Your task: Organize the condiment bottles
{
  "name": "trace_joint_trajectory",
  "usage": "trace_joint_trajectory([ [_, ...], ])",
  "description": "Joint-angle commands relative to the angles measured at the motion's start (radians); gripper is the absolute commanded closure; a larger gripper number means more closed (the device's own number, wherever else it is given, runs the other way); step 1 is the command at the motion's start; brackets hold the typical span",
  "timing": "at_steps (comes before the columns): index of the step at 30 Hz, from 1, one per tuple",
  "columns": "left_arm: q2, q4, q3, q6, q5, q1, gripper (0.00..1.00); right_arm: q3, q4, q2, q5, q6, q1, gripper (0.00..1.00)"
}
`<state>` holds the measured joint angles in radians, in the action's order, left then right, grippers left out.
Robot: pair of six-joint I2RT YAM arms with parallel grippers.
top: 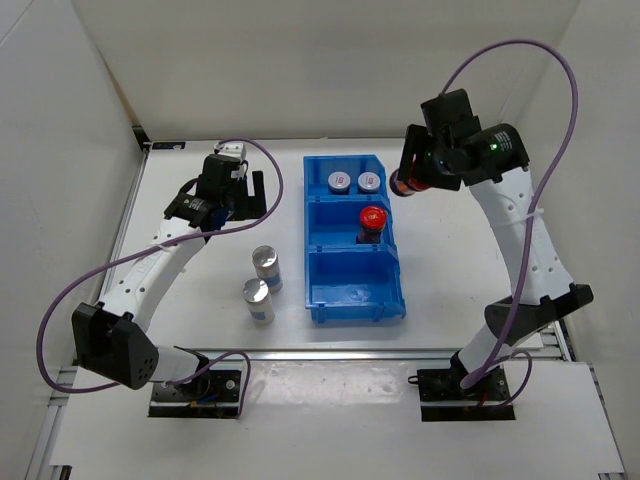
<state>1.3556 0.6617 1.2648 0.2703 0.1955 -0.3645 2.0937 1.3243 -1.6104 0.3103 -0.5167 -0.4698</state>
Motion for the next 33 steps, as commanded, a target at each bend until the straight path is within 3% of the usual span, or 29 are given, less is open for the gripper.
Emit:
trace_joint_trajectory([
  [1, -0.038, -0.007, -0.008, -0.003, 0.015, 0.001, 0.00, 0.123, 0.136, -0.039, -0.094, 0.082, -0.035, 1.00],
  [6, -0.038, -0.007, -0.008, -0.003, 0.015, 0.001, 0.00, 0.154, 0.067, -0.163, -0.260, 0.170, -0.107, 1.00],
  [12, -0.047, -0.007, -0.008, -0.013, 0.036, 0.001, 0.00, 0.178, 0.066, -0.336, -0.220, 0.204, -0.217, 1.00],
  [22, -0.056, -0.007, -0.008, -0.033, 0.009, 0.001, 0.00, 0.253, 0.056, -0.565, -0.171, 0.242, -0.230, 0.98],
  [24, -0.056, -0.007, -0.008, -0.033, -0.023, 0.001, 0.00, 0.253, 0.056, -0.597, -0.171, 0.242, -0.230, 0.82],
  [26, -0.065, -0.007, -0.008, -0.057, -0.054, 0.001, 0.00, 0.253, 0.056, -0.606, -0.183, 0.242, -0.230, 0.75],
  [27, -0.075, -0.007, -0.019, -0.057, -0.088, 0.001, 0.00, 0.253, 0.056, -0.618, -0.183, 0.242, -0.230, 0.61],
  [29, -0.084, -0.007, -0.040, -0.082, -0.134, 0.001, 0.00, 0.264, 0.056, -0.618, -0.183, 0.242, -0.230, 0.51],
  [30, -0.084, -0.007, -0.050, -0.092, -0.145, 0.001, 0.00, 0.273, 0.056, -0.618, -0.183, 0.242, -0.230, 0.33],
  [33, -0.107, -0.007, -0.093, -0.121, -0.215, 0.001, 0.00, 0.305, 0.065, -0.608, -0.183, 0.233, -0.221, 0.10],
])
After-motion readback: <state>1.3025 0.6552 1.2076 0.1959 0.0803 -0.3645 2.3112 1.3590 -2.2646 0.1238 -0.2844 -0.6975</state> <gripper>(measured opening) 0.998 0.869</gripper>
